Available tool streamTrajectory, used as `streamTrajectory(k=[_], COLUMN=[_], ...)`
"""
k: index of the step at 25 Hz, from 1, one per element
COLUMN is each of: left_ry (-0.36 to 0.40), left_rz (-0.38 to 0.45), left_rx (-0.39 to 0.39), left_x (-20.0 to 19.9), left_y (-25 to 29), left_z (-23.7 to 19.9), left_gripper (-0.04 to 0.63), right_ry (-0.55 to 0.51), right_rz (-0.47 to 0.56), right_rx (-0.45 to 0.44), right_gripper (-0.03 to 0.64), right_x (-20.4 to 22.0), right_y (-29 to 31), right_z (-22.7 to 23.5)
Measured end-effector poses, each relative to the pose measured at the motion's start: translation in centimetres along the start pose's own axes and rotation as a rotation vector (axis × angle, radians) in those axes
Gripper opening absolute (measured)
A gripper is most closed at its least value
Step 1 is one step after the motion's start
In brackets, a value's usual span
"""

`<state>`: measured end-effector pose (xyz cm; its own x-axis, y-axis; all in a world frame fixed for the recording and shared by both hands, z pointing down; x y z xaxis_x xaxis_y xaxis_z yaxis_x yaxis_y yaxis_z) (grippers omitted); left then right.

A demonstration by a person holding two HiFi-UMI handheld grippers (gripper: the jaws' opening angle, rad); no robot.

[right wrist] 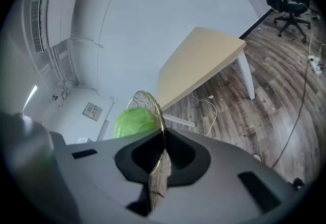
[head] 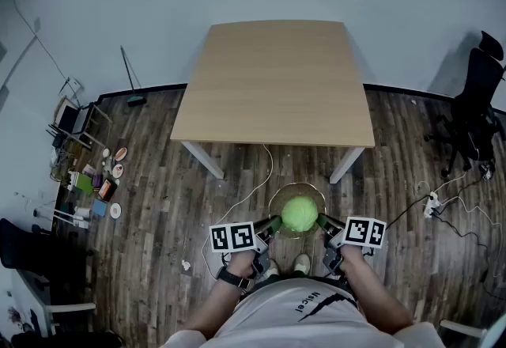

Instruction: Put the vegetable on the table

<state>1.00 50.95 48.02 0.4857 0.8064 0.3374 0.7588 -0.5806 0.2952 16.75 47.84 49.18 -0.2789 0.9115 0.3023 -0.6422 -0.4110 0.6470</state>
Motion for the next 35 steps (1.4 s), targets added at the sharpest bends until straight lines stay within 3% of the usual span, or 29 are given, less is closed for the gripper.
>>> streamTrajectory(k=[23, 35], left_ry=[0.012, -0.003], left_rz=[0.009, 0.039], left_rx=[0.001, -0.043], left_x=[-0.5, -1.1], left_y=[0.5, 3.0], left_z=[0.3, -0.3], left_gripper=[0.049, 0.049], right_ry=[0.013, -0.001], right_rz=[0.011, -0.028], right_rx=[-0.025, -0.031], right_gripper=[0.025, 0.025], right_x=[-0.8, -3.3], right_y=[-0.1, 0.8], right_z=[0.0, 1.7])
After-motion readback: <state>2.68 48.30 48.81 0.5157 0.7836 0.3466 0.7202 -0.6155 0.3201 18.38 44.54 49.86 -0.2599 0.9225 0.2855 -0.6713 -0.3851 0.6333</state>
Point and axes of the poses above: the fingertips, and each gripper's own axes: y forward along the fingers, z to its right, x out of its underside, the point moved 3 cm from there along -y, backward along the fingers, and after that the axes turned 11 degrees about x, right-handed, at the moved point
